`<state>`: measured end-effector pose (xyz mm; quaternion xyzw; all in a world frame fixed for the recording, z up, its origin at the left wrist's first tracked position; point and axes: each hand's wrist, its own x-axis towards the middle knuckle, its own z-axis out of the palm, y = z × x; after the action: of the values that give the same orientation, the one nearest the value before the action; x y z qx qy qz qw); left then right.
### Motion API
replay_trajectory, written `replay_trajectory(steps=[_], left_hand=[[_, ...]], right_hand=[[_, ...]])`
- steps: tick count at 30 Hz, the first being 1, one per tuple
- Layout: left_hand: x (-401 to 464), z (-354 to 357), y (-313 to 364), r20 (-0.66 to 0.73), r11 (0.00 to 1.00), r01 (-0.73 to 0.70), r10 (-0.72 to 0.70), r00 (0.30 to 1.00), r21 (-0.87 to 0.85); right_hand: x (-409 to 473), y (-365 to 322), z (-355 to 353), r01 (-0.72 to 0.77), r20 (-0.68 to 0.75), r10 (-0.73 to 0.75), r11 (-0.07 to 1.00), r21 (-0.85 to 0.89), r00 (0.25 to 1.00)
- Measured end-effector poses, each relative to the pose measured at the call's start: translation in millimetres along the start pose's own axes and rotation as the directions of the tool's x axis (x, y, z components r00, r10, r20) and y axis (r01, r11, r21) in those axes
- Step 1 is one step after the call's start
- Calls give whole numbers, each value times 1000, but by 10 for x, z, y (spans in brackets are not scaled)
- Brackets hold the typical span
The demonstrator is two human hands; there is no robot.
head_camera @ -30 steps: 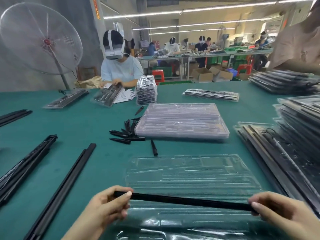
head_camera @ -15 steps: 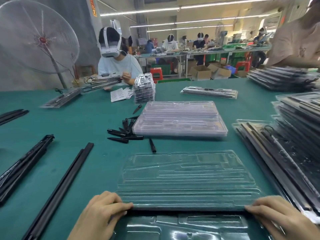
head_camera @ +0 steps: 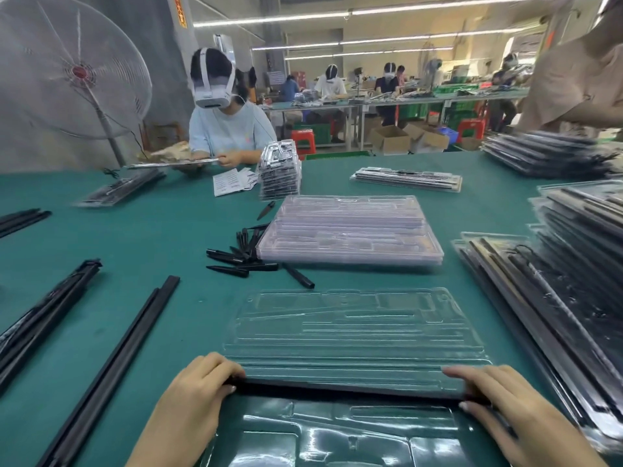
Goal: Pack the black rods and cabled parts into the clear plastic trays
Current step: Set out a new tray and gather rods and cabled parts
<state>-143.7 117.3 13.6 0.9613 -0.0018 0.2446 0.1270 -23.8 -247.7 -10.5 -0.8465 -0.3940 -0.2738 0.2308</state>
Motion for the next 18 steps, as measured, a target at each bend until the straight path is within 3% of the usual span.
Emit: replay_trajectory(steps=[5, 12, 14, 18], left_hand=[[42, 2, 34, 15, 999, 52, -52, 999, 3], [45, 69, -19, -68, 995, 100, -97, 993, 28], [68, 56, -11, -96, 999, 43, -40, 995, 24], [87, 7, 3, -19, 987, -94, 97, 995, 133]], right_hand=[[90, 62, 17, 14, -21, -15, 999, -34, 1000], [193, 71, 176, 113, -12, -120, 965, -238, 993], [189, 81, 180, 125, -7, -130, 962, -245, 991], [195, 52, 126, 194, 34, -192, 944, -266, 981]])
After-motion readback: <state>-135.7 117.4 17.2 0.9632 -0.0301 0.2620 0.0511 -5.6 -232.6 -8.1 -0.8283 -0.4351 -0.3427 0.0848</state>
